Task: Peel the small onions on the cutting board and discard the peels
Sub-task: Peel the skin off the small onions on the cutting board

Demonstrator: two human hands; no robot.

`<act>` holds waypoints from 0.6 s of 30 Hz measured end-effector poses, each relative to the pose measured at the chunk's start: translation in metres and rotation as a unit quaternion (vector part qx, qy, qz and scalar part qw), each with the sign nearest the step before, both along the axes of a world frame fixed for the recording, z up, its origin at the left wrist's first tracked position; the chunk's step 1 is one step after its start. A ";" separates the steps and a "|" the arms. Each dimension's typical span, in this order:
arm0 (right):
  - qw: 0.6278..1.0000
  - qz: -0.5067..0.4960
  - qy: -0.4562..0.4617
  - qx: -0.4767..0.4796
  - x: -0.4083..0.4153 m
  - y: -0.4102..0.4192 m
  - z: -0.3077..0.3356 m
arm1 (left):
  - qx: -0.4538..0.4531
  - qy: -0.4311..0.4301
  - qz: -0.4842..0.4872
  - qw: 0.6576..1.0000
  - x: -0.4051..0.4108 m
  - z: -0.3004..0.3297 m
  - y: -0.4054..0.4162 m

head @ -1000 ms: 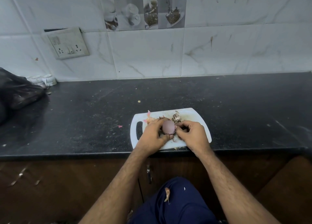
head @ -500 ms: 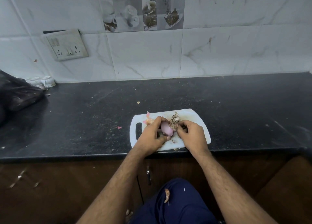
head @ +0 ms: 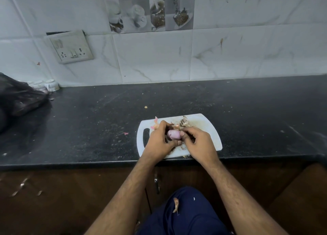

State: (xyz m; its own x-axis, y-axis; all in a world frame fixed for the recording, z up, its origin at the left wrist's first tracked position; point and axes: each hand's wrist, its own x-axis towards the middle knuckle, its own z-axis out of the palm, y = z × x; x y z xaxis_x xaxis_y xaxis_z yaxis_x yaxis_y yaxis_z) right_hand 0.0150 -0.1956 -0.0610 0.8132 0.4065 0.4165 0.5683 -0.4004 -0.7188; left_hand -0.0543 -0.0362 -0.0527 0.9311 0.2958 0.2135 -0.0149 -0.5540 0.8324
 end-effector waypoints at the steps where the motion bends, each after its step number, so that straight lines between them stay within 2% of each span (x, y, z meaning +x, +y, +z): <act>1: 1.000 0.003 0.014 -0.001 0.001 0.000 0.000 | -0.003 0.001 0.001 1.000 0.000 0.000 0.000; 8: 0.997 0.033 0.063 0.026 0.002 -0.006 0.003 | -0.048 -0.011 -0.010 0.999 -0.003 0.002 0.003; 18: 0.998 0.056 0.037 0.020 0.000 -0.009 0.004 | -0.050 -0.003 -0.002 0.999 -0.005 0.003 0.000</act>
State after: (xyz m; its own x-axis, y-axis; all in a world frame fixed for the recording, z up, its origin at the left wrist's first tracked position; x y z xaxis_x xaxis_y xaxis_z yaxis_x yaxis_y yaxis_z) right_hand 0.0154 -0.2048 -0.0571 0.7927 0.4805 0.3751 0.5528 -0.3072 -0.7746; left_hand -0.0594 -0.0366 -0.0496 0.9314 0.3115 0.1883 -0.0218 -0.4687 0.8831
